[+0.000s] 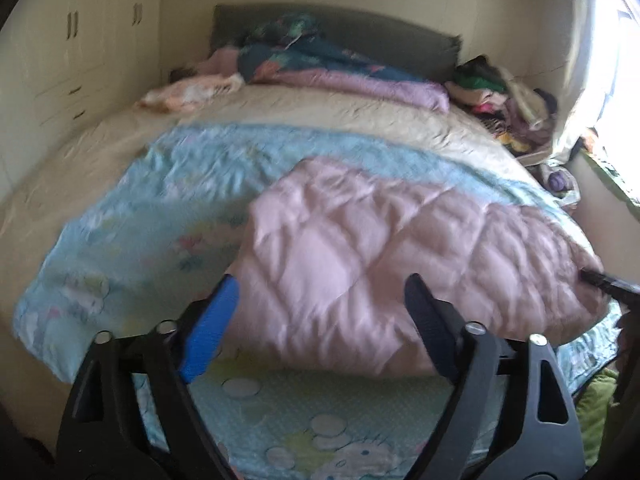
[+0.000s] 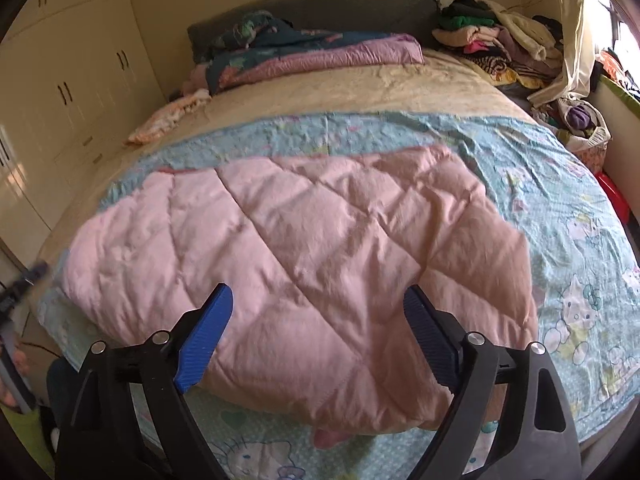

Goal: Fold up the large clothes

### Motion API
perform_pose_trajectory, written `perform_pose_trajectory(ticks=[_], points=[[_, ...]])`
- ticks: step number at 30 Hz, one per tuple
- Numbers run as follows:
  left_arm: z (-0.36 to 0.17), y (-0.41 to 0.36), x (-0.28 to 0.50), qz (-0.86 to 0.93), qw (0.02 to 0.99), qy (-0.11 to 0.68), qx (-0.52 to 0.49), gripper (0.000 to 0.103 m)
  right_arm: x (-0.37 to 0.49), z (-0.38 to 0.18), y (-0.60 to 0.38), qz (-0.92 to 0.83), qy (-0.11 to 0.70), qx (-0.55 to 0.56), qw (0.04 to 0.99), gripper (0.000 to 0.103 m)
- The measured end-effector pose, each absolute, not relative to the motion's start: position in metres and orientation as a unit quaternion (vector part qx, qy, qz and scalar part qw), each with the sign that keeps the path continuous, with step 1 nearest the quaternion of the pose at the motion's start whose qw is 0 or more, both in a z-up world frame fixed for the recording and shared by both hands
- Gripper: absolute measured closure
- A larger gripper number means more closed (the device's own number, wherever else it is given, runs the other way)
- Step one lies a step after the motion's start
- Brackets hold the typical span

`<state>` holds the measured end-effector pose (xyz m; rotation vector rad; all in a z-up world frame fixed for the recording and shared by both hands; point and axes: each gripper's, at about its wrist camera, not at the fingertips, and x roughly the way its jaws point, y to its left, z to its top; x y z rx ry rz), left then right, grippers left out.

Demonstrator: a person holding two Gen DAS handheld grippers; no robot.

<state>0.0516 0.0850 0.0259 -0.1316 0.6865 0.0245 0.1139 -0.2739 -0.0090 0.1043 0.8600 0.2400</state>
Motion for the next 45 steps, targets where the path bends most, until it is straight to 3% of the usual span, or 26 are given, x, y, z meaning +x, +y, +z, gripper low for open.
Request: perform_pose_trajectory(ticks=[12,17,19,20,28,45], points=[[-0.058,0.056,0.1,0.009,0.901,0.434,-0.031,0.02,0.128,-0.057,-0.258,0.1,0.468,0.034,0.877,0.01],[-0.034,0.059,0.083,-0.004,0.909,0.415,-0.044,0.02,0.103,-0.032,-0.266,0.109,0.423,0.058,0.898,0.01],[-0.018,0.057,0.072,-0.004,0.917,0.397,-0.038,0.016,0.081,-0.01,-0.27,0.107,0.388,0.064,0.913,0.007],[-0.011,0.053,0.067,-0.006,0.92,0.39,-0.038,0.009,0.072,-0.002,-0.271,0.105,0.374,0.062,0.919,0.004],[0.032,0.037,0.027,-0.03,0.94,0.338,-0.036,0.009,-0.012,0.054,-0.277,0.105,0.278,0.043,0.954,0.004],[0.031,0.018,-0.026,-0.065,0.946,0.315,-0.051,0.009,-0.076,0.051,-0.24,0.102,0.245,0.031,0.964,0.004]])
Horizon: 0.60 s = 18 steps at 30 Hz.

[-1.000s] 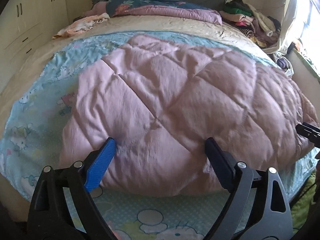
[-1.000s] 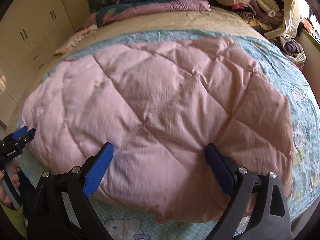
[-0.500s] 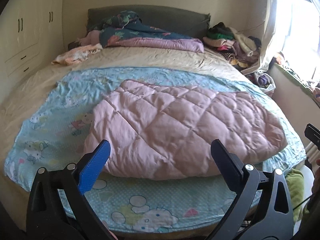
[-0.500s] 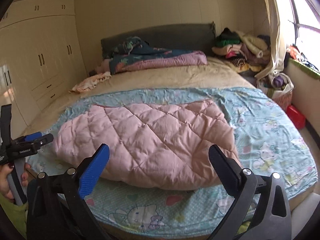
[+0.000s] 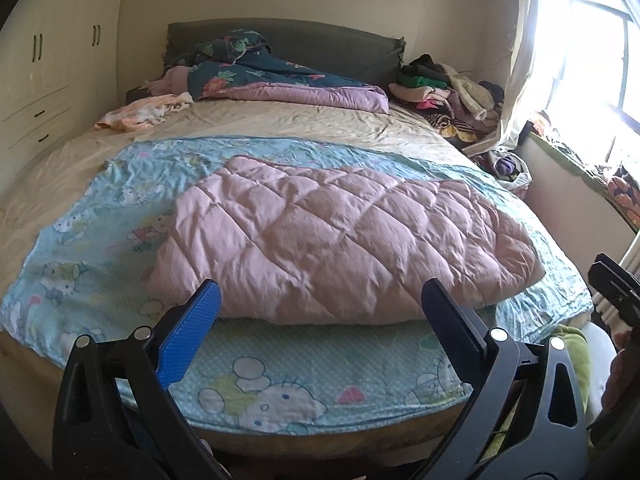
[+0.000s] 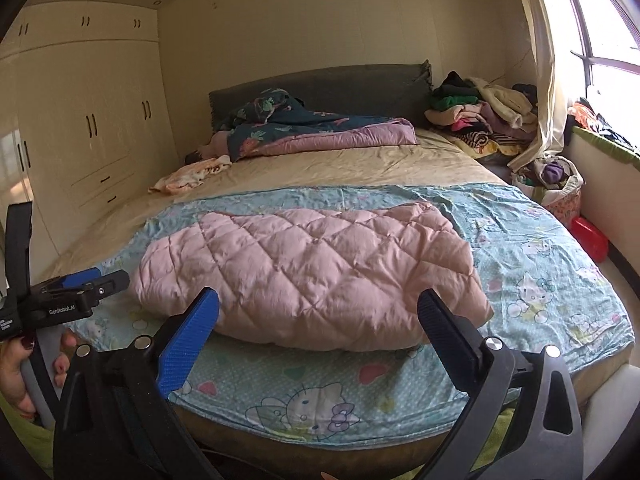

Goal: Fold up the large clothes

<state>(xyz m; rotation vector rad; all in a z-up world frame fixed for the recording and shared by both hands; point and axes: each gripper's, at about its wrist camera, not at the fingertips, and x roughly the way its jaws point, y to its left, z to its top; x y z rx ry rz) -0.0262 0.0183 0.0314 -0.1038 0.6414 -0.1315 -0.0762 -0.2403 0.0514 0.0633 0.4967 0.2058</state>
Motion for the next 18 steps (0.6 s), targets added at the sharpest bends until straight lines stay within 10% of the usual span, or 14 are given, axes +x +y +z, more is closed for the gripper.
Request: perform_pose_trajectory(ticks=[18], points=[[0.02,0.008,-0.032,-0.065,0.944,0.321,-0.051,0.009,-0.073,0.027,-0.225,0.102,0.274,0.024,0.956,0.004]])
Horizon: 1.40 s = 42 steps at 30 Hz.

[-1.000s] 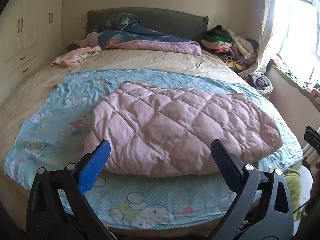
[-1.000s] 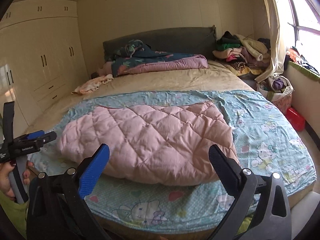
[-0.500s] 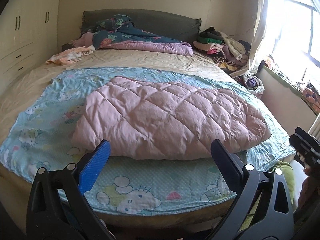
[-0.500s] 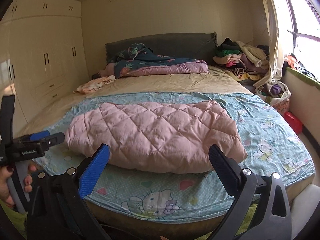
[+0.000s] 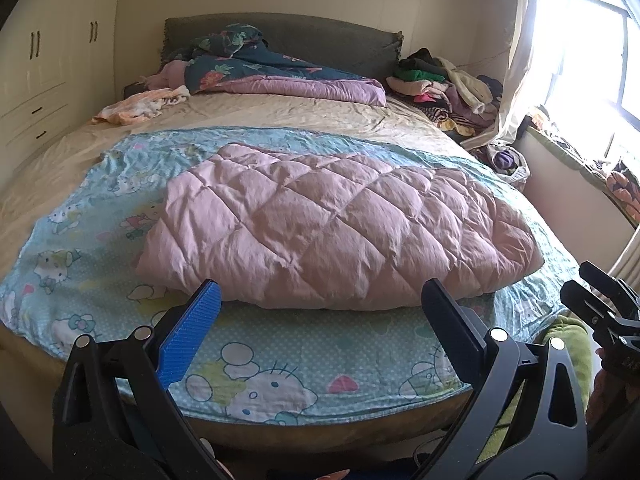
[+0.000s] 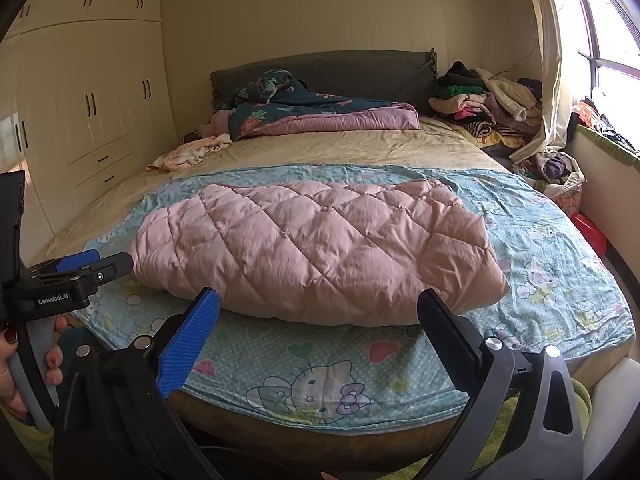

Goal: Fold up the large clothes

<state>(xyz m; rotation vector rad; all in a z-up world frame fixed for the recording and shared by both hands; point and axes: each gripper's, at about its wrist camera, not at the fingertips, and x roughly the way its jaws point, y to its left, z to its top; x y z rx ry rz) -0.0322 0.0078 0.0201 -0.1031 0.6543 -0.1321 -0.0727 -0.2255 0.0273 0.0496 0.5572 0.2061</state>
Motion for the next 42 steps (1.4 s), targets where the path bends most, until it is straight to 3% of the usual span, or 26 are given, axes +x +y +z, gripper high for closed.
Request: perform_pose_trajectory(ticks=[42], points=[[0.0229,0.0132,-0.0339,-0.05,0.945,0.321,-0.041,0.009,-0.0718,0.0286,-0.2263,0.096,0.274,0.025,0.957,0.004]])
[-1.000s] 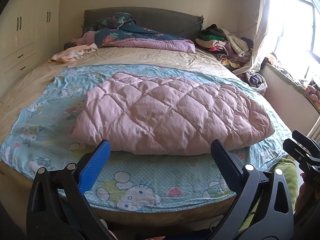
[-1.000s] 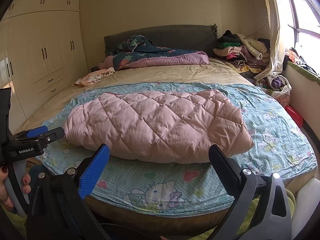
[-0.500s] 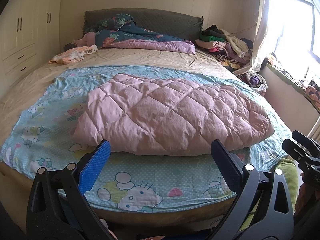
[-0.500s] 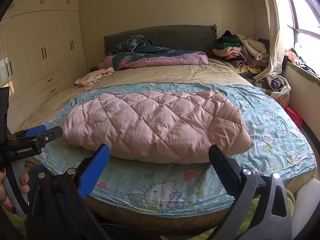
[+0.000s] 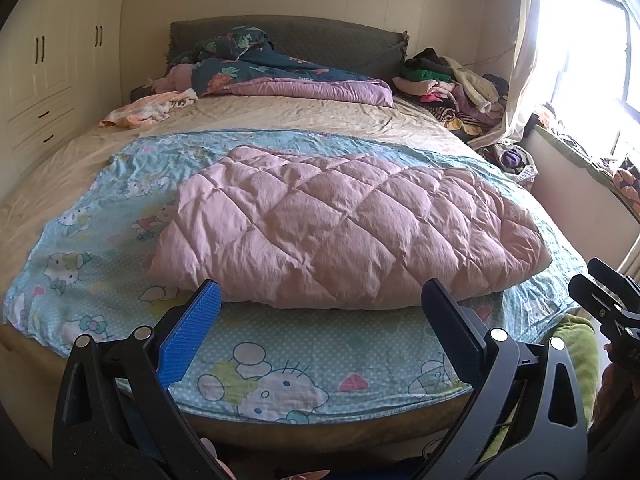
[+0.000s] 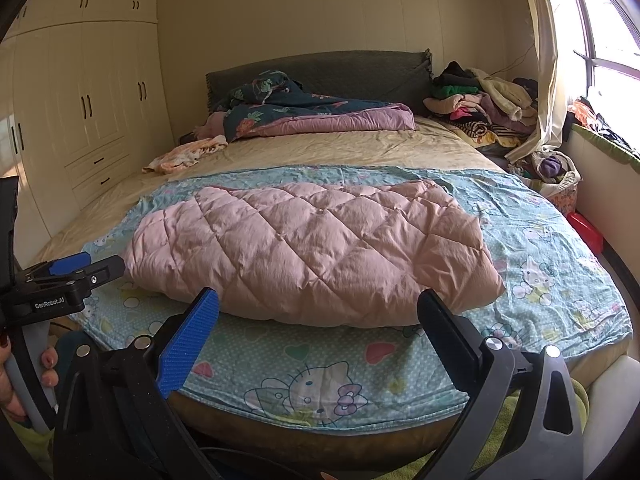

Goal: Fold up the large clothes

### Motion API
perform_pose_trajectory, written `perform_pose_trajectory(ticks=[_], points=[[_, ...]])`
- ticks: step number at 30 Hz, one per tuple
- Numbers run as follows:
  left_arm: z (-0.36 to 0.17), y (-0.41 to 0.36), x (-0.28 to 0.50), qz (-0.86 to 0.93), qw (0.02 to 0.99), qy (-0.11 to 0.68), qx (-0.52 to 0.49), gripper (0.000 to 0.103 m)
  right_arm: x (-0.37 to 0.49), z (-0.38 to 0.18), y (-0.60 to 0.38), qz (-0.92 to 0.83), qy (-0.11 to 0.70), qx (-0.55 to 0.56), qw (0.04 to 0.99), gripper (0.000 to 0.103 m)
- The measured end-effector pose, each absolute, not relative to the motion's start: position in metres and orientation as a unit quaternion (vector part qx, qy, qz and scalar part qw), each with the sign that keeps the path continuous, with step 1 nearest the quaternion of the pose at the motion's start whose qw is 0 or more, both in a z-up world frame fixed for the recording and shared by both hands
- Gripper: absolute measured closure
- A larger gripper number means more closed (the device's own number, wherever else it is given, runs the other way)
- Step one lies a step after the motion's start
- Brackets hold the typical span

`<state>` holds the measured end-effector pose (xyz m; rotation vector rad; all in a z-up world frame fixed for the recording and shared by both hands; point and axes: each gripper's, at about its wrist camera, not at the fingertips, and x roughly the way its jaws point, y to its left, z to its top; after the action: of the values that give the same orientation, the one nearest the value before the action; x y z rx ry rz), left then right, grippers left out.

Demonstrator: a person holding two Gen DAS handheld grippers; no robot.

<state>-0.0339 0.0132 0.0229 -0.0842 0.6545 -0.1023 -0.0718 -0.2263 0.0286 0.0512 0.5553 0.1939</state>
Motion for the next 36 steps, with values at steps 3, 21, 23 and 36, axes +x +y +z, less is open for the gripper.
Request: perform_pose_trajectory(ticks=[3,21,23,36], points=[[0.023,0.014,-0.034,-0.051,0.945,0.322,-0.041,0.009,-0.072,0.029,-0.226,0.095,0.273,0.025,0.957,0.004],[0.024,0.018,-0.035,-0.05,0.947,0.314,-0.042,0.009,-0.072,0.028,-0.224,0.093,0.275,0.024,0.957,0.004],[0.022,0.017,-0.034,-0.046,0.946,0.317,-0.041,0.009,-0.073,0.028,-0.224,0.094,0.274,0.025,0.957,0.004],[0.002,0.057,-0.007,0.021,0.93,0.36,-0.073,0.009,-0.084,0.038,-0.319,0.003,0.251,0.108,0.962,0.004]])
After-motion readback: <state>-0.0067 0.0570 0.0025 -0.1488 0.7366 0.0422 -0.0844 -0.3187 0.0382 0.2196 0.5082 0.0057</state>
